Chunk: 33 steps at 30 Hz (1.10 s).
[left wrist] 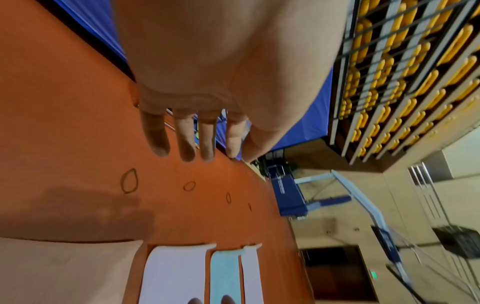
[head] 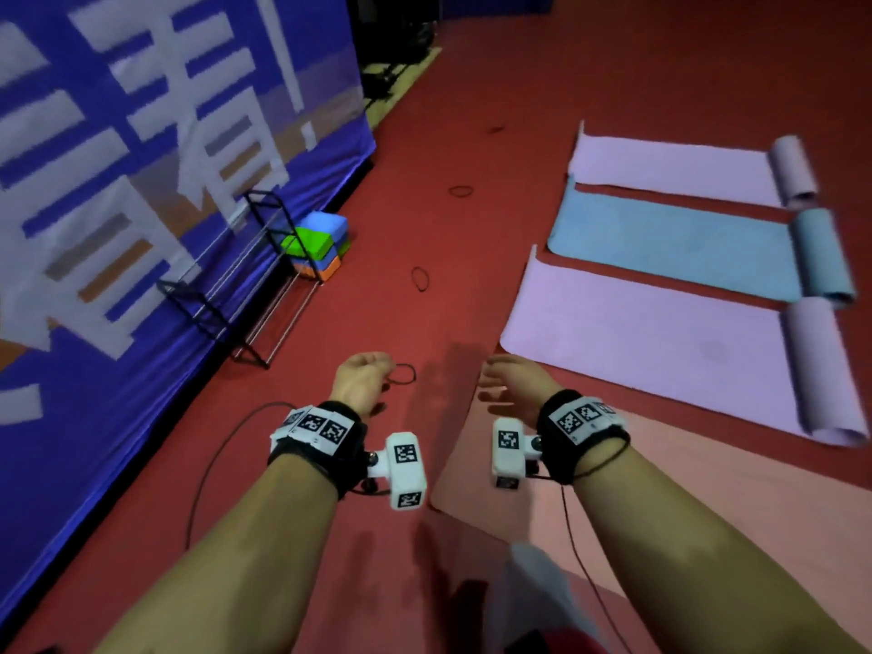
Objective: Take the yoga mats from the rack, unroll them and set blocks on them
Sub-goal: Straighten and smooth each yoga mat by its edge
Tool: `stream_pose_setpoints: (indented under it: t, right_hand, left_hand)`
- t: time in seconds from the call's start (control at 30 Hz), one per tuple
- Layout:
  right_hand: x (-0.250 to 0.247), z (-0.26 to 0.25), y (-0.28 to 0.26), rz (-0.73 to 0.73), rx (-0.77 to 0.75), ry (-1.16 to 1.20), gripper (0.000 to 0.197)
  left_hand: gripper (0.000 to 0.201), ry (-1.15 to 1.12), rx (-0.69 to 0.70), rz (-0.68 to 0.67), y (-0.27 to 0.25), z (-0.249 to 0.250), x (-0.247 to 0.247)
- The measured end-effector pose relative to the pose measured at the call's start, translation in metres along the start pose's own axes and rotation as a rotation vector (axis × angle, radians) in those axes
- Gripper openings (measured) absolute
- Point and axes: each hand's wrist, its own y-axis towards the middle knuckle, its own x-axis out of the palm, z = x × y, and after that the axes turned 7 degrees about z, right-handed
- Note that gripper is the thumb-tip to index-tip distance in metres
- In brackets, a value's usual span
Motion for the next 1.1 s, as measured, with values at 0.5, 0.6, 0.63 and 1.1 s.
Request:
stream_pose_setpoints:
  t: [0.5, 0.6, 0.63, 1.1]
  right_hand:
    - [-0.03, -0.078, 0.106, 0.354, 0.038, 0.241, 0.022]
    - [-0.034, -0.078, 0.12, 0.446, 0.068, 0.305, 0.017]
    - [-0.035, -0.074, 0.126, 0.479, 0.077, 0.334, 0.017]
    - [0.021, -0.03, 0.171, 0.968, 0.244, 0.741, 0.019]
  left_hand:
    - [0.014, 0.215, 0.042, -0.364, 0.171, 0.105, 0.115]
    - [0.017, 0.267, 0.064, -0.427, 0.193, 0.116, 0.142]
    - [0.016, 0.295, 0.072, -0.468, 0.199, 0.118, 0.153]
    - [0.016, 0.754, 0.127, -0.977, 0.31, 0.113, 0.242]
